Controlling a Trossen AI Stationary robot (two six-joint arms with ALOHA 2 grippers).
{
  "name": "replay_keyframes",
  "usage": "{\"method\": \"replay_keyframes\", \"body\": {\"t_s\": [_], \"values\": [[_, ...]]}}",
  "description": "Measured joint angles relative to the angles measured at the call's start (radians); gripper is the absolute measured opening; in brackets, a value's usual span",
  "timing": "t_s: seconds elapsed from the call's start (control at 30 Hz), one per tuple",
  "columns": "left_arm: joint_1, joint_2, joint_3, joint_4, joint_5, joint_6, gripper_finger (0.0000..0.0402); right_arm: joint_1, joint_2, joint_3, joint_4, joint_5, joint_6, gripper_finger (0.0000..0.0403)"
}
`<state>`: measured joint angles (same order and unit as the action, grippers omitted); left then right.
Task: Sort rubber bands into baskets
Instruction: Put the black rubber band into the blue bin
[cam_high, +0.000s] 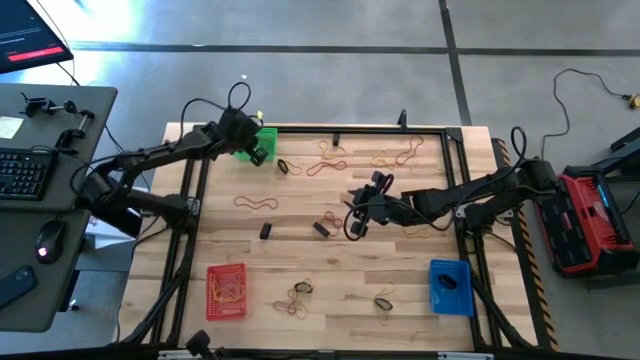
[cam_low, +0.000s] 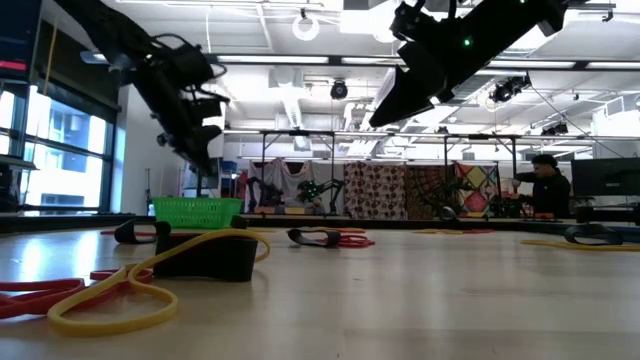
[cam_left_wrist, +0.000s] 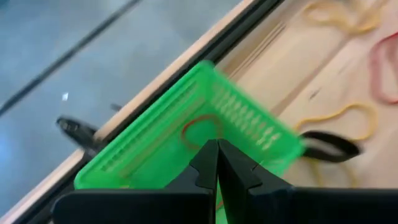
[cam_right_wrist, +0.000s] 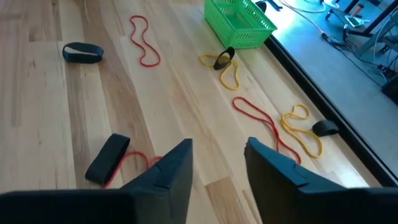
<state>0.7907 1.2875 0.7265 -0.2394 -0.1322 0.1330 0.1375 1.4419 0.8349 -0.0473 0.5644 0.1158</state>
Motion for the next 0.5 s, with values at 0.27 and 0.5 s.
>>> {"method": "replay_keyframes", "body": {"t_s": [0.27,0.5], "values": [[-0.170,-0.194,-0.140,0.164,0.000,-0.035,0.0000,-0.012,0.055,0.000,0.031,-0.034,0.000,0.0041],[-0.354,-0.334,-0.224,0.226,-0.007,-0.071,0.0000,-0.014,0.137,0.000,0.171,-0.111,-0.018,0.0010]]}}
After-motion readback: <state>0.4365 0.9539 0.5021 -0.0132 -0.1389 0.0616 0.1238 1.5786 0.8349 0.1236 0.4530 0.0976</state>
